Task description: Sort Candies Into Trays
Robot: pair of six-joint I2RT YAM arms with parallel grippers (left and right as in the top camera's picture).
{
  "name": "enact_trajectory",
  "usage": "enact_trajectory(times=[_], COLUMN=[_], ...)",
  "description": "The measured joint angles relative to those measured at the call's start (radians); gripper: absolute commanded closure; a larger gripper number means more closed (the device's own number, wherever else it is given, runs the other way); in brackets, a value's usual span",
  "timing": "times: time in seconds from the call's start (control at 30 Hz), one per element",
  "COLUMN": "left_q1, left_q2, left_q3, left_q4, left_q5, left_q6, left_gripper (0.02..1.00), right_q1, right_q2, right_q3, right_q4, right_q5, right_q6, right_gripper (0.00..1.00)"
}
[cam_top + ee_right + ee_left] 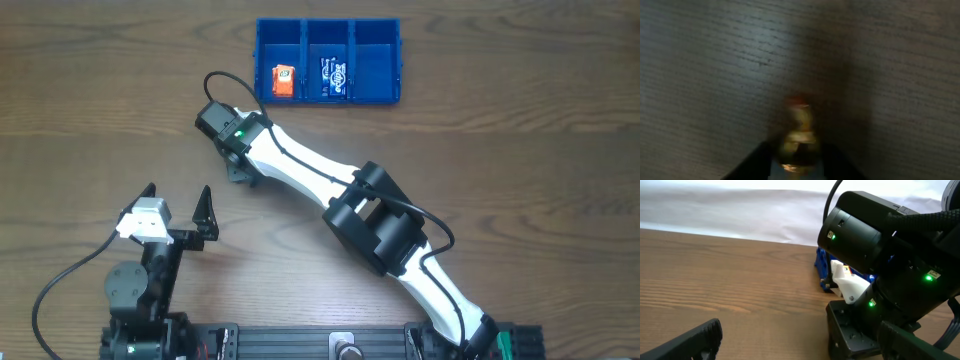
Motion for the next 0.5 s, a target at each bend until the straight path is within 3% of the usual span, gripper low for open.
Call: enact_trajectory(times=[0.07, 0.5], left_q1=[0.000, 0.000], left_q2=[0.000, 0.000], left_q3=[0.000, 0.000], left_q4=[0.000, 0.000], left_q5=[0.000, 0.000], left_q6=[0.000, 0.000], left_gripper=[0.020, 0.020], right_q1=[0.000, -0.006], right_q2=[0.000, -0.004], right_q3=[0.000, 0.007], right_q4=[0.000, -0.052], right_q5=[-0.001, 0.001], right_q6=[0.003, -0.005], right_gripper=[0.807, 0.827])
